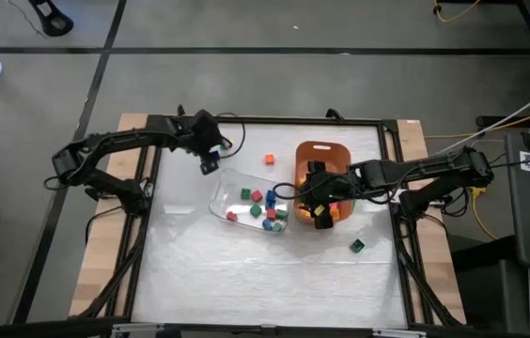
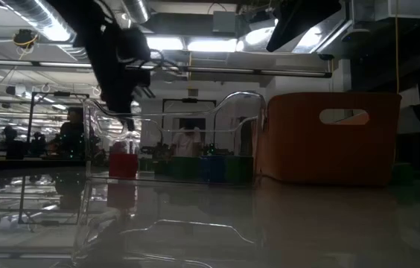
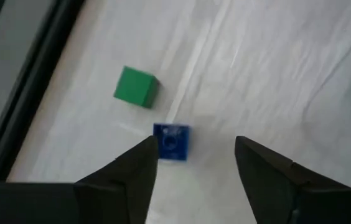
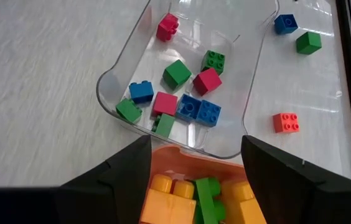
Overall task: Sort blocks by size
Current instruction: Put the small blue game piece into the transparent bin
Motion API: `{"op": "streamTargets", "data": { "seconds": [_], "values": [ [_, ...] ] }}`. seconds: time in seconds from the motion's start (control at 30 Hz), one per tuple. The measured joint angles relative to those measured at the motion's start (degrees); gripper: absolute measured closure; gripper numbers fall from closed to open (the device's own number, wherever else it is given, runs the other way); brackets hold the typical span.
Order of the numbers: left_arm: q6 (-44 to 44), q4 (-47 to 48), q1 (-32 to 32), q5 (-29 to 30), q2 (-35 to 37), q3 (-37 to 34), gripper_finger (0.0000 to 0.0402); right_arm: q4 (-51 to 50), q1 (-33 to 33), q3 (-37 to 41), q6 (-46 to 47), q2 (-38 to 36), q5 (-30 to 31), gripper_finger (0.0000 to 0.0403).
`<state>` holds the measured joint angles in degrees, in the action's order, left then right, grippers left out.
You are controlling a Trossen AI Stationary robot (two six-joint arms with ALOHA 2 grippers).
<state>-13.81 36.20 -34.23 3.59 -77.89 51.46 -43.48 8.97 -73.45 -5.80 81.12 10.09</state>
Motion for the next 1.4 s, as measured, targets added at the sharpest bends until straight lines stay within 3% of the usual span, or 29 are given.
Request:
{"op": "streamTargets", "data": {
  "seconds": [0.47, 1.17, 1.4],
  "values": [
    [-9.76, -15.71, -0.88, -2.35, -0.12, -10.7, 0.02, 0.33, 0.0, 0.03, 1.51, 0.2, -0.01, 0.0155],
    [-12.2, -21.53, -6.95, -2.33, -9.58, -12.7, 0.0202, 3.75, 0.0, 0.04, 2.51, 0.2, 0.98, 0.0155],
    [-14.43, -22.26, -6.9, -2.59, -10.29, -12.6, 0.0275, 8.72, -1.76, 0.04, -0.45, 0.51, 1.92, 0.0155]
  ]
}}
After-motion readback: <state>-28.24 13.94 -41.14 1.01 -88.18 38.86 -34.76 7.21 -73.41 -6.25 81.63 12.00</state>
